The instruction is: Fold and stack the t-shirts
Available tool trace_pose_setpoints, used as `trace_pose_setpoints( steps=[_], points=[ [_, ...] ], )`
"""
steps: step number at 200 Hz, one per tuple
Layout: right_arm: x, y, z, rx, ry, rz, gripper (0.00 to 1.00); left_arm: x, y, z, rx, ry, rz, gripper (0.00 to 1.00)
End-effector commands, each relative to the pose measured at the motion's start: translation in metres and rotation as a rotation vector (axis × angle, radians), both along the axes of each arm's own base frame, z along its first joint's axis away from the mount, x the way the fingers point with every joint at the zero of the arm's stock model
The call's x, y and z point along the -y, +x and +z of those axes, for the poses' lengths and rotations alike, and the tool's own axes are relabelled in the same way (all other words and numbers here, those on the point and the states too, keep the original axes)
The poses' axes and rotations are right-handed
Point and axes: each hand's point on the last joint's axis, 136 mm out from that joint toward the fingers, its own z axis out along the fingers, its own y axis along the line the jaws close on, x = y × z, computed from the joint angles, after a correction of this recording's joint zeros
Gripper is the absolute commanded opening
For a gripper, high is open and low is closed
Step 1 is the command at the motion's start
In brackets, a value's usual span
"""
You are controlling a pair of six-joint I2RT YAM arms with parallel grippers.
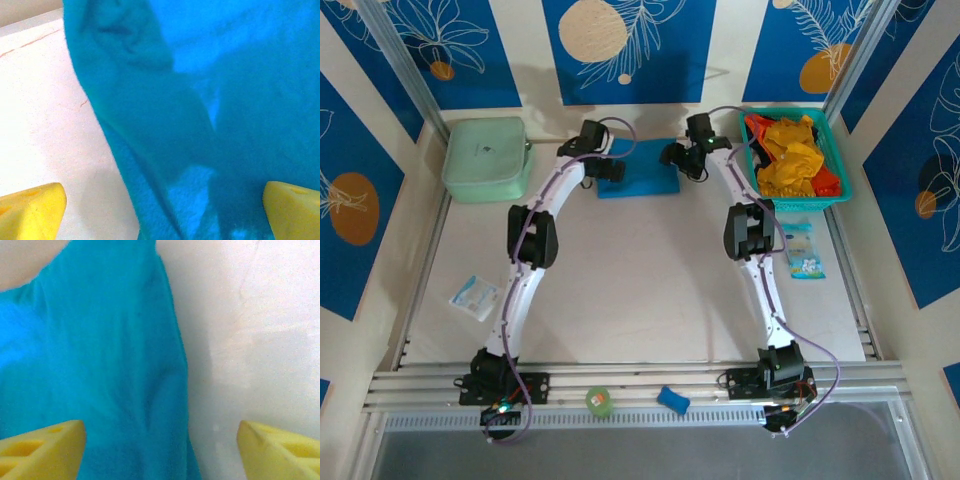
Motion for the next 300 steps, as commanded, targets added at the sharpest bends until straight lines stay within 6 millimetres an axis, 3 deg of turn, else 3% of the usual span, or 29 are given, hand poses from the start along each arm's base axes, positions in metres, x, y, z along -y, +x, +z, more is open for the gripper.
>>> trace_pose_setpoints(
  steps=[1,30,60,71,82,85,114,164,190,216,235,256,300],
  points=[
    [0.008,-0.007,0.062,0.054,-0.006,-0.003,0.88,-0.014,-0.001,0.087,0.121,0.004,0.006,0.99],
    [0.019,-0.022,0.114,0.123,-0.064,0.003,0.93,-0.019,-0.015,0.16,0.233,-0.019,-0.003,0.99],
    [0.029,-0.052,0.149,0.165,-0.14,0.019,0.94,-0.026,-0.05,0.222,0.325,-0.065,-0.012,0.99],
    [0.032,-0.066,0.163,0.191,-0.154,0.023,0.94,-0.028,-0.067,0.228,0.346,-0.086,-0.021,0.99],
    [0.036,-0.08,0.171,0.219,-0.167,0.019,0.94,-0.034,-0.087,0.246,0.409,-0.119,-0.025,0.99],
    [0.038,-0.085,0.173,0.226,-0.168,0.018,0.94,-0.035,-0.092,0.241,0.407,-0.122,-0.024,0.99],
    [0.055,-0.13,0.188,0.321,-0.181,-0.015,0.94,-0.059,-0.141,0.254,0.483,-0.143,0.006,0.99],
    [0.098,-0.211,0.186,0.447,-0.252,-0.028,0.94,-0.113,-0.22,0.241,0.666,-0.08,0.091,0.99],
    [0.113,-0.247,0.162,0.599,-0.354,0.018,0.97,-0.156,-0.253,0.225,0.777,-0.005,0.232,0.99],
    [0.115,-0.28,0.131,0.723,-0.425,0.095,0.97,-0.183,-0.277,0.19,0.848,0.065,0.32,0.99],
    [0.114,-0.297,0.106,0.767,-0.446,0.143,0.98,-0.198,-0.286,0.158,0.848,0.053,0.405,0.99],
    [0.118,-0.306,0.086,0.762,-0.44,0.122,0.98,-0.196,-0.281,0.123,0.777,0.068,0.392,0.99],
    [0.121,-0.309,0.073,0.839,-0.464,0.114,0.98,-0.202,-0.278,0.074,0.765,0.075,0.408,0.99]
  ],
)
